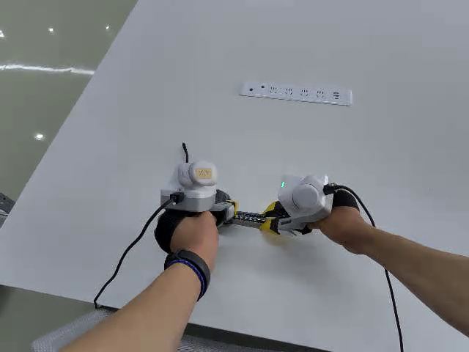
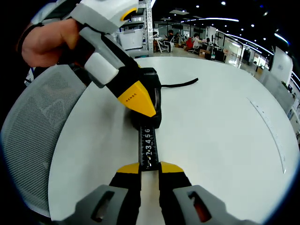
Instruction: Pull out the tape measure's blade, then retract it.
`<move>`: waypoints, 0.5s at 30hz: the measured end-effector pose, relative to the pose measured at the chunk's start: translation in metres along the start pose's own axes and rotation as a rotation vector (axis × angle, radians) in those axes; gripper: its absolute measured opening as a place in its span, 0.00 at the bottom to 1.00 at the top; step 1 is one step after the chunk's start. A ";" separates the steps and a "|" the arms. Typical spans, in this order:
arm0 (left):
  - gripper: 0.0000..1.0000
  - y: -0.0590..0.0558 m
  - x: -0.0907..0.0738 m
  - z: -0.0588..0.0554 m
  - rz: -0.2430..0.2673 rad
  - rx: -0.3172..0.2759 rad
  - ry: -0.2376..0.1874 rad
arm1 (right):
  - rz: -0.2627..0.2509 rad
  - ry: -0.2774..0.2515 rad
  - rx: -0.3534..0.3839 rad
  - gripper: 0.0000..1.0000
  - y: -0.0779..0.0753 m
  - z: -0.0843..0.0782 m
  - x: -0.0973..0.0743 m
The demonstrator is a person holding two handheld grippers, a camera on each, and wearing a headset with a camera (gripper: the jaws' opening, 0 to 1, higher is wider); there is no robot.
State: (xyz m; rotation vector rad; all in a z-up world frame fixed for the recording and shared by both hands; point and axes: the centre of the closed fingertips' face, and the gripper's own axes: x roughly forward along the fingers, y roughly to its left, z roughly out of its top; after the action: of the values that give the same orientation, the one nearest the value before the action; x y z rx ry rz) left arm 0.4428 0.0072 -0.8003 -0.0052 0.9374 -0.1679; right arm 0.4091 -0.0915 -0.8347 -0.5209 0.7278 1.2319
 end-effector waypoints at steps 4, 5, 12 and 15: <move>0.58 0.000 0.000 0.000 -0.002 0.000 0.000 | 0.003 0.002 -0.003 0.13 0.000 0.002 0.002; 0.58 0.000 0.000 0.000 0.000 0.000 0.000 | 0.003 0.003 -0.003 0.13 0.000 0.002 0.003; 0.58 0.000 0.001 0.000 -0.001 -0.001 0.002 | 0.005 0.004 -0.007 0.13 0.000 0.005 0.004; 0.58 0.000 0.001 0.000 -0.002 -0.001 0.002 | 0.007 0.005 -0.010 0.13 0.000 0.006 0.005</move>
State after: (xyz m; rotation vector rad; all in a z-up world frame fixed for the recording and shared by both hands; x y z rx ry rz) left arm 0.4429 0.0070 -0.8012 -0.0071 0.9395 -0.1687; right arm 0.4109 -0.0836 -0.8347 -0.5300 0.7288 1.2421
